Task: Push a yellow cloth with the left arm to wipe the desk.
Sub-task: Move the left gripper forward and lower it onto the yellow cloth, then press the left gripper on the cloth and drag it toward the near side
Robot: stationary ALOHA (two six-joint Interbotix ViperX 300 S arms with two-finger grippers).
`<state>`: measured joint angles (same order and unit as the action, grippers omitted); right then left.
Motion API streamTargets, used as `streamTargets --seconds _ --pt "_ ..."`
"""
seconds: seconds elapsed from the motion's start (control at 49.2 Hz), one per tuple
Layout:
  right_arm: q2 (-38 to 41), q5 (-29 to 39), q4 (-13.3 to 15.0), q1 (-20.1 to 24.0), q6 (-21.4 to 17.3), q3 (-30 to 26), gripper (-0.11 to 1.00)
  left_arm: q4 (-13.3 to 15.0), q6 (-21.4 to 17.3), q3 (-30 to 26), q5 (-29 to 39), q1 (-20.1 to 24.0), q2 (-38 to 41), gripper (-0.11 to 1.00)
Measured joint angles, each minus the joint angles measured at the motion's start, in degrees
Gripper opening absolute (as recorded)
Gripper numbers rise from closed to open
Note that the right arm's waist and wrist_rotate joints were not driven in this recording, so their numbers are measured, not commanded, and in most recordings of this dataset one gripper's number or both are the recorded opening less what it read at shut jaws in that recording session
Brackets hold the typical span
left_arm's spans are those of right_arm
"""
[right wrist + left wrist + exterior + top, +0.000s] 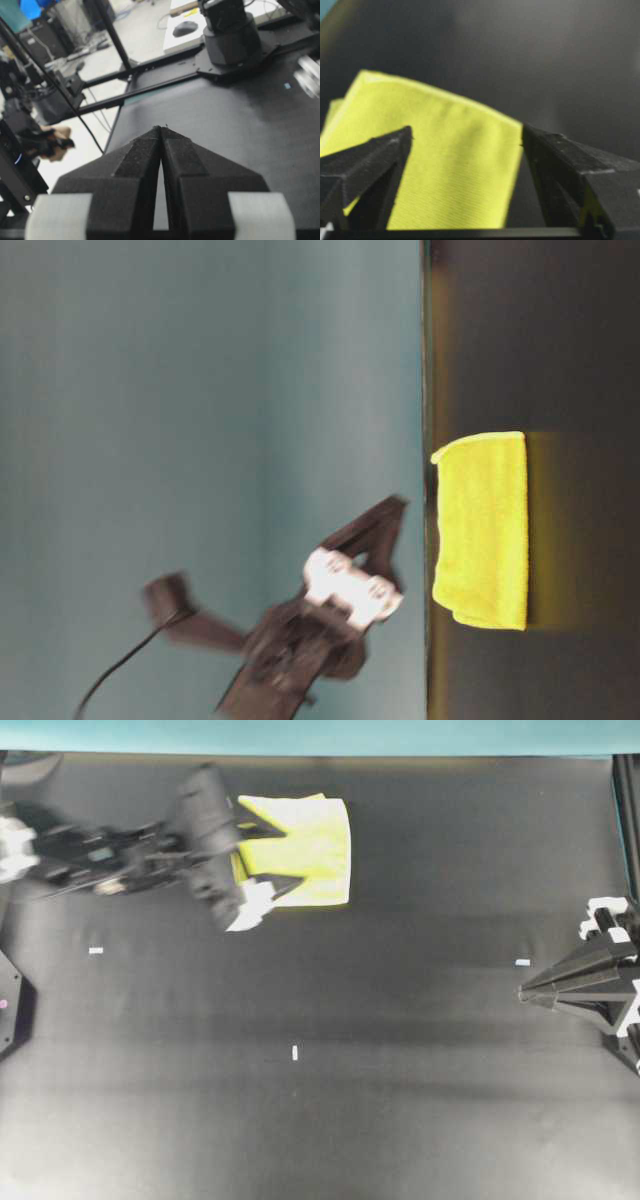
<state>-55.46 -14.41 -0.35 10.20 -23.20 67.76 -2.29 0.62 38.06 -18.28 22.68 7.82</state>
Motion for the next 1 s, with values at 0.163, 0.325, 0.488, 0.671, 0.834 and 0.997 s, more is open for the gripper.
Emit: streamTargets --seconds 0.163,0.325,0.488,0.671,0.834,0.997 --pt "-0.09 0.09 -0.09 0.0 0.09 -0.09 0.0 0.0 0.62 -3.87 0.09 2.46 6.77 0.82" --pt "-0.09 0.09 -0.18 0.0 0.09 0.0 0.0 0.0 0.7 -5.36 0.0 4.39 10.81 0.82" --pt "0.0 0.0 -0.18 0.0 0.0 0.26 0.0 -0.09 0.7 -5.36 0.09 4.92 12.13 0.82" --pt "-0.09 0.09 -0.18 -0.09 0.09 0.44 0.0 0.0 0.79 -3.43 0.35 4.92 12.13 0.82" --pt "-0.09 0.09 -0.18 -0.09 0.09 0.35 0.0 0.0 0.97 -0.53 -0.7 4.57 11.34 0.82" --pt "-0.09 0.18 -0.18 0.0 0.09 0.35 0.0 0.0 1.67 3.69 -3.08 2.11 9.14 0.82"
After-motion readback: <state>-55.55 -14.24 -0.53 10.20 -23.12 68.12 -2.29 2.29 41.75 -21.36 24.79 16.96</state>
